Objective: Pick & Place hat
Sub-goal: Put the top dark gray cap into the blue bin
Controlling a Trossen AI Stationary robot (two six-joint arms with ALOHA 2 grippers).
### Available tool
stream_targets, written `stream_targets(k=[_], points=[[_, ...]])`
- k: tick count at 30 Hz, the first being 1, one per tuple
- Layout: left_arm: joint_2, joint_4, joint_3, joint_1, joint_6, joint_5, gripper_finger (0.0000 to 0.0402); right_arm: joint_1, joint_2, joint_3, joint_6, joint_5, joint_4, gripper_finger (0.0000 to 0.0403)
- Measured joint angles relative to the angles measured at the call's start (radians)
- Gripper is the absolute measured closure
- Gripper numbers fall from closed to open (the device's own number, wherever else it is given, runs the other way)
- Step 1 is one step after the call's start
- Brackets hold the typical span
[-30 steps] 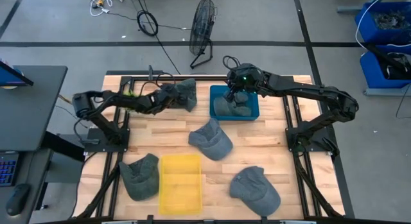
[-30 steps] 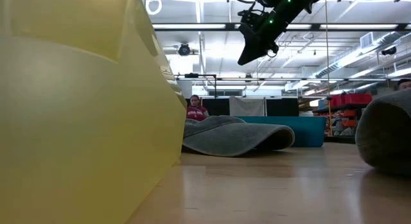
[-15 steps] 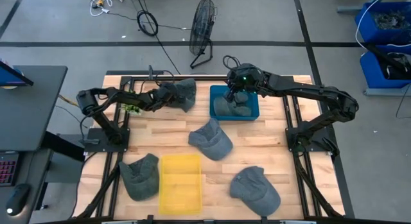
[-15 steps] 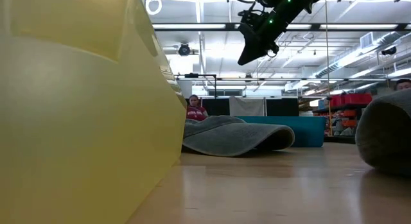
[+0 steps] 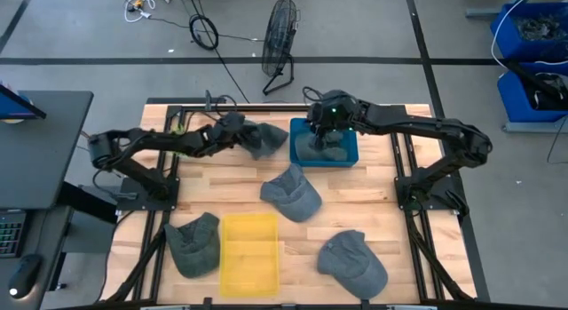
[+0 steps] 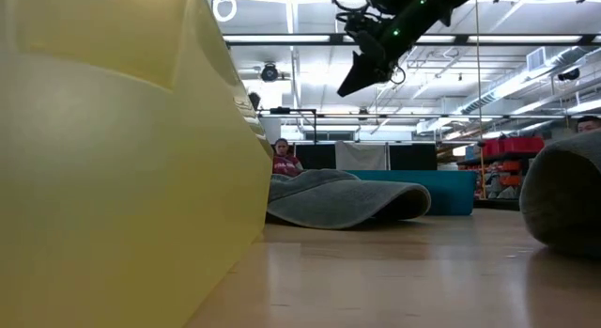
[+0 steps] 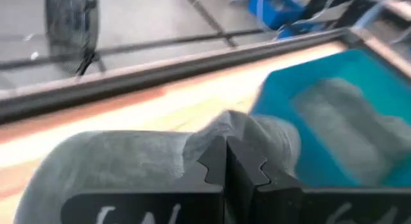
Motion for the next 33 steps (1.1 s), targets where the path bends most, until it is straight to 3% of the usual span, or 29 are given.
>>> stream_targets(k=[7, 16, 20, 24, 33], points=[[-0.097, -0.001, 0.0, -0.061, 0.065, -0.002, 0.0398, 0.029, 0.116, 0.0, -0.067, -0.029, 0.147, 0.0325], [-0.106, 0.0, 0.0, -0.104, 0.068, -0.003, 0.0398, 0.081, 0.258, 0.0, -0.238, -0.028, 0.452, 0.0271], [-0.106, 0.027, 0.0, -0.129, 0.086, -0.003, 0.0397, 0.101, 0.326, 0.0, -0.358, -0.014, 0.525, 0.0269], [-0.106, 0.043, 0.0, -0.157, 0.089, -0.003, 0.0396, 0.105, 0.38, 0.0, -0.395, 0.085, 0.638, 0.0273], [-0.106, 0.062, 0.0, -0.188, 0.091, -0.004, 0.0394, 0.105, 0.404, 0.0, -0.45, 0.06, 0.662, 0.0302]])
